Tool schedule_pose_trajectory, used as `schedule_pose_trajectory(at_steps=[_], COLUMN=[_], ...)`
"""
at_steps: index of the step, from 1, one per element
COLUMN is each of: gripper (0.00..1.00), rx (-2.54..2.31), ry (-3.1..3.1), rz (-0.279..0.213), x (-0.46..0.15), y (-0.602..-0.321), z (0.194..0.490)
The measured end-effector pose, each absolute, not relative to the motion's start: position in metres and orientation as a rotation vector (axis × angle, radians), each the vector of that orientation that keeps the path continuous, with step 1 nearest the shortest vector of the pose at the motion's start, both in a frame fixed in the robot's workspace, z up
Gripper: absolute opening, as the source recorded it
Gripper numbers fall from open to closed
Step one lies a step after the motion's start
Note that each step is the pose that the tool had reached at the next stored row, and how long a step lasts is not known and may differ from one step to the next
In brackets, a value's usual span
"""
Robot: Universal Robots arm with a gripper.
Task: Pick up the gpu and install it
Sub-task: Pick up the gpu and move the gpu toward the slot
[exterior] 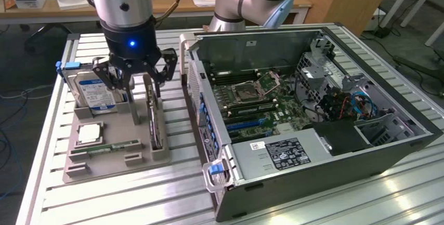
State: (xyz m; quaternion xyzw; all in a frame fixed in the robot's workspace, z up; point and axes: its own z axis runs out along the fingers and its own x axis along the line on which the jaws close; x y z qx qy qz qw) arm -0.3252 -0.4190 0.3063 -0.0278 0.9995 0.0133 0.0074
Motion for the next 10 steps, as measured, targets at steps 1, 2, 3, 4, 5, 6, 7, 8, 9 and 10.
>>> schedule_pose_trajectory(at_steps=[1,2,3,4,5,6,7,8,9,10], gripper=[0.59,0.59,0.59,0.59,0.59,0.59,0.59,0.59,0.59,0.59], rx=[-0.087,-0.086,-0.085,-0.084,-0.083,-0.082,-0.081,-0.081,-0.081,-0.080], ry=[3.125,3.125,3.125,3.125,3.125,3.125,3.125,3.125,3.125,3.125], rz=[0.042,0.042,0.042,0.042,0.042,0.042,0.042,0.042,0.042,0.042], x=[-0.325,-0.325,-0.325,-0.325,-0.325,-0.325,-0.325,-0.325,-0.325,-0.325], y=[-0.419,-0.419,-0.420,-0.420,-0.420,-0.420,-0.420,-0.420,-0.421,-0.421], z=[0.305,0.303,0.302,0.300,0.298,0.297,0.295,0.294,0.292,0.290])
